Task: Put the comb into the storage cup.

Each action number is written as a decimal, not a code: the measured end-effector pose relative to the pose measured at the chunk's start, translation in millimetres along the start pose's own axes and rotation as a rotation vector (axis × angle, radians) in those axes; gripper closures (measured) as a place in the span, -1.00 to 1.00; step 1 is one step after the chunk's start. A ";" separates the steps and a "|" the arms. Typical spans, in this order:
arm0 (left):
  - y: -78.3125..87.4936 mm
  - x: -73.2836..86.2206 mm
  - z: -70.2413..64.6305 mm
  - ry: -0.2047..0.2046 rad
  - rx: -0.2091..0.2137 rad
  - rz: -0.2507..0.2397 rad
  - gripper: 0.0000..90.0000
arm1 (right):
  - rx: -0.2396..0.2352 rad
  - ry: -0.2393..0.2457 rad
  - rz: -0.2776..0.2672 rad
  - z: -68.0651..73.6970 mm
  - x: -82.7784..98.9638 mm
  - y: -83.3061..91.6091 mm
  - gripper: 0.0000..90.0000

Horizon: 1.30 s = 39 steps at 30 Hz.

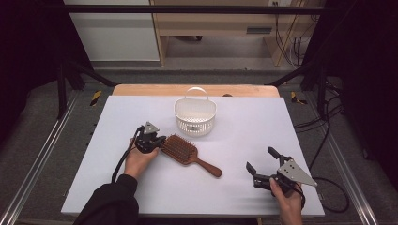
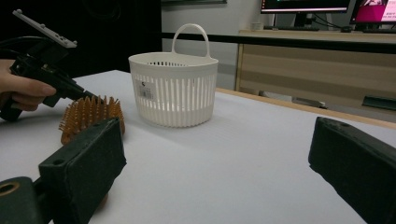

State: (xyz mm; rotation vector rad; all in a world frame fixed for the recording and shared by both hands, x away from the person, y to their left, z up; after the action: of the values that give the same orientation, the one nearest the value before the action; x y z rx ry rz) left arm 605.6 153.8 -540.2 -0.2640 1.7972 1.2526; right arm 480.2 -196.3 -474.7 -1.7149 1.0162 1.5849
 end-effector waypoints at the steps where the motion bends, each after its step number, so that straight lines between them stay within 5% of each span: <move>1: 0.2 -0.1 -0.8 0.001 0.001 -0.001 0.99 | 0.000 0.000 0.001 0.1 -0.1 0.1 -0.92; 18: -6.1 3.0 -65.9 -0.039 0.096 0.022 0.99 | 0.003 -0.031 0.021 0.3 -2.1 3.2 -0.91; 39: -11.7 4.6 -114.0 -0.073 0.174 0.035 0.99 | 0.019 -0.036 0.042 -1.4 -2.1 4.9 -0.91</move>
State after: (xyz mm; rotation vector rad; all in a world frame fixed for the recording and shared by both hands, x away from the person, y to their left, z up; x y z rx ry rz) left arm 547.7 54.7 -542.1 -0.0881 1.8410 1.1071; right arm 476.8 -199.8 -472.0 -1.6561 1.0523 1.6216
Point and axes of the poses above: each handheld gripper's, and its own axes: y roughly backward along the jaws, x roughly out of its underside, z roughly to its left, the point moved 9 cm from there along -y, roughly forward along the jaws, and after that the axes turned 6 degrees about y, right-handed, at the moved point
